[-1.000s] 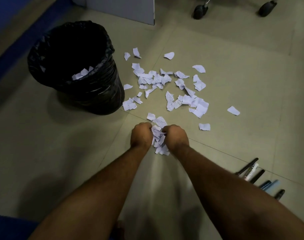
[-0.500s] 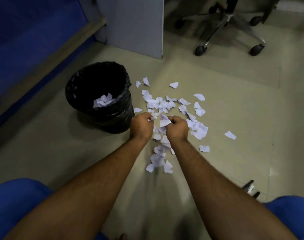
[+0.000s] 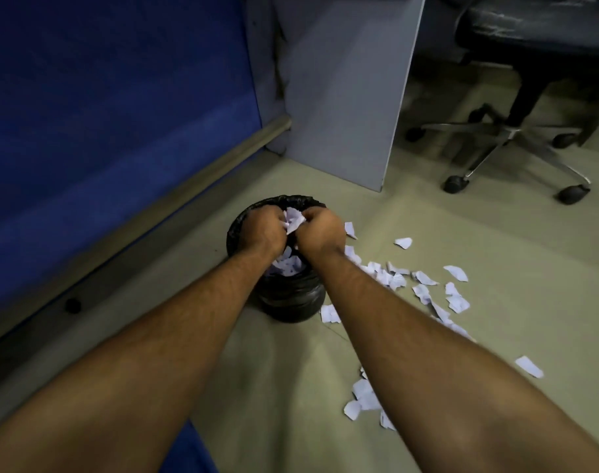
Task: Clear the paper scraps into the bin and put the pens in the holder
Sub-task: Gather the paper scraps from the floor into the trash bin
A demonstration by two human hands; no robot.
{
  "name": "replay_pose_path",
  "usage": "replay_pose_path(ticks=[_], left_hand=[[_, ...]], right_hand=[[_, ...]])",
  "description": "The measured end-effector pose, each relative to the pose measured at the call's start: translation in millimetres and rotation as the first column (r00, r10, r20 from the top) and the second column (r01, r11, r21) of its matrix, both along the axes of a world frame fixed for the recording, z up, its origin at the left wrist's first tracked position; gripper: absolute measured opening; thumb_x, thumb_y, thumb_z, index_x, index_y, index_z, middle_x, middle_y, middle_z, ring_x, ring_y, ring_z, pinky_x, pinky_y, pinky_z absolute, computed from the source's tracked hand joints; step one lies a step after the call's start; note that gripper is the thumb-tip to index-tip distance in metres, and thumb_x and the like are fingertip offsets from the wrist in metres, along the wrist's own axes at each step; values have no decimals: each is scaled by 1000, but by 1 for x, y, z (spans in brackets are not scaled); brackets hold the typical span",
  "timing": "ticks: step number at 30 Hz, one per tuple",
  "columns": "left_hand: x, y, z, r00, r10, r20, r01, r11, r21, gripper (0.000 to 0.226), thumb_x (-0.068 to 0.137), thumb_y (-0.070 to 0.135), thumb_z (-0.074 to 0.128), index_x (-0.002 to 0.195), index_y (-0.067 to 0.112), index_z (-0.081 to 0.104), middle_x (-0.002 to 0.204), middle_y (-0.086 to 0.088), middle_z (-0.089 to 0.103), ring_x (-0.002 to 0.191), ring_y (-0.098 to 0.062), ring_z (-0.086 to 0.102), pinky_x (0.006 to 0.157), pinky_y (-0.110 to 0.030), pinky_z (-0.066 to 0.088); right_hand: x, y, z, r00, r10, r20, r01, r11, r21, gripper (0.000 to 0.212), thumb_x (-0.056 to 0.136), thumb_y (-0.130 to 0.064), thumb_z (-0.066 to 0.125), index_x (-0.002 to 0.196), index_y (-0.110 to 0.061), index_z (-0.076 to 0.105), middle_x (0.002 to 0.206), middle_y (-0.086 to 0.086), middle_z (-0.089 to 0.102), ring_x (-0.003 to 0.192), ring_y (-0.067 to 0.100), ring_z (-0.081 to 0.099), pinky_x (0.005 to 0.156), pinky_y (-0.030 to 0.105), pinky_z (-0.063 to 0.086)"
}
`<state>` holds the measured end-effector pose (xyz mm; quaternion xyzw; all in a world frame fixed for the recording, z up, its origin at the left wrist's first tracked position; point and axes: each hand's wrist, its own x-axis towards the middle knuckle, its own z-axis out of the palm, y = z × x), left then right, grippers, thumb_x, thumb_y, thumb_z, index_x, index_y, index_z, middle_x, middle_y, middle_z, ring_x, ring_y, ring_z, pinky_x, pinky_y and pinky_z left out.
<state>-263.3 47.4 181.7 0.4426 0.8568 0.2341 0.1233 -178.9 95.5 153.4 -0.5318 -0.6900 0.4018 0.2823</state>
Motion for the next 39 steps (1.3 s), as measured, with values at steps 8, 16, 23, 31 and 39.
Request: replay_pose_path(ticks=[8,16,23,31,39], left_hand=[[-13,8,-29,995,-96,-38,93,994,-59,25,86,9,61,108,17,69,109,-6,69,98,-26,64,80,-32,54],[55,37,-25,965,-184,186,157,976,150,18,78,11,64,93,15,73,87,-8,74,84,-28,69,79,-35,57],[151,16,-135,846,-479,234,530,805,-266,38,81,20,67,119,19,63,121,-8,66,112,-27,61,93,-30,50],[196,-67,-264,699,-710,86,465,360,-809,132,67,55,80,152,27,-17,160,-16,-13,145,-47,7,105,-56,39],[196,-42,-275,662,-732,-160,549,619,-561,30,92,23,58,121,18,56,123,-11,54,106,-29,59,81,-35,49]], right_hand=[[7,10,-8,979,31,202,-37,999,26,27,83,-14,60,107,-18,73,105,6,74,99,27,67,76,23,43],[69,15,-32,830,-491,-264,444,869,-219,21,73,-29,54,85,-29,71,85,-3,74,81,23,70,78,35,58],[178,-38,-125,851,-525,32,516,821,-246,22,85,-19,56,100,-22,71,99,4,74,96,29,68,87,33,52],[240,-120,-245,645,301,702,-90,943,-321,103,73,-71,54,156,-23,15,163,15,13,149,37,15,114,52,26],[249,-80,-268,678,142,721,-126,989,-76,58,78,-48,65,131,-28,54,140,6,47,126,30,45,93,39,40]])
